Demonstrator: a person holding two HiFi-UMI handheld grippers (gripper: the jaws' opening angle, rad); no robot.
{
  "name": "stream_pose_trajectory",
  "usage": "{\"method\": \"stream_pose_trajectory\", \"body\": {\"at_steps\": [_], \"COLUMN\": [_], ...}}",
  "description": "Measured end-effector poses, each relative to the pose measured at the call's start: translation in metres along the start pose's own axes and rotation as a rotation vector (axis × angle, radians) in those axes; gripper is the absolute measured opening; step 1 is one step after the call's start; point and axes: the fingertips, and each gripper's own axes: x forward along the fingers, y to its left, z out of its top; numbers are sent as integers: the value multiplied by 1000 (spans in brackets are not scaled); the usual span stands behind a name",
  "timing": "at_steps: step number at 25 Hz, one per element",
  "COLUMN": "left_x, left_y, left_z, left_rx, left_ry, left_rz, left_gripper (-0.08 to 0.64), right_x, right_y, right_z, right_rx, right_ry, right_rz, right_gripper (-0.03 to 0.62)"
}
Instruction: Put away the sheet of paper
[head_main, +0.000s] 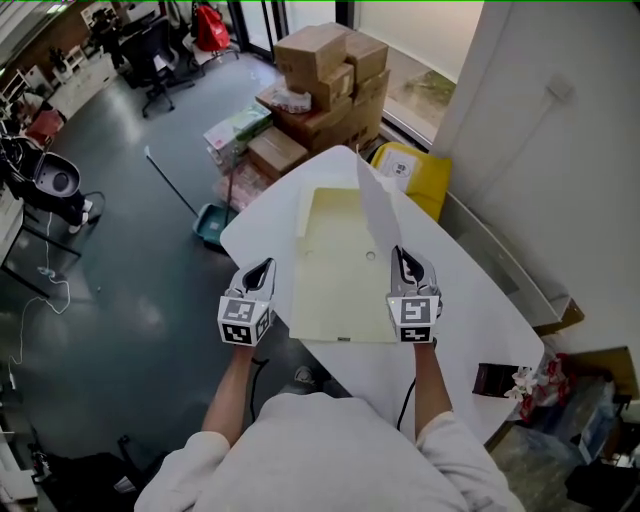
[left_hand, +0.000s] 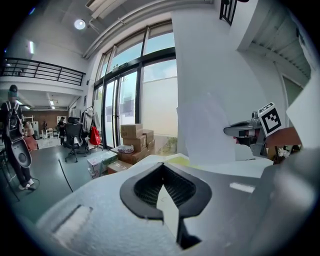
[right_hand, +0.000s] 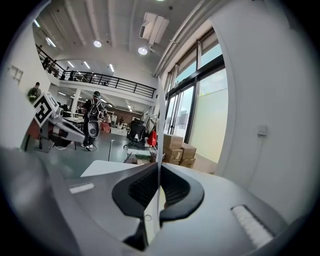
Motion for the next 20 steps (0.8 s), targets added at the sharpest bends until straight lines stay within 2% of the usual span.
{"method": "stream_pose_trajectory", "body": {"at_steps": [6,12,20], "left_x": [-2,4,6], "left_y": [-2,-7,13], "left_z": [3,-1,-17], "left_rx": [-2,-10,-34], "left_ry": [-1,1,18], "left_rz": [27,9,-28], "left_gripper": [6,6,6], "right_x": [1,4,14], "right_y": [-5,-10,4], "right_z": [-7,-17,-30], "right_rx": [-24,-23,-147], "right_ry": [5,32,98], "right_rz": [21,7,-50], "right_gripper": [2,2,2]}}
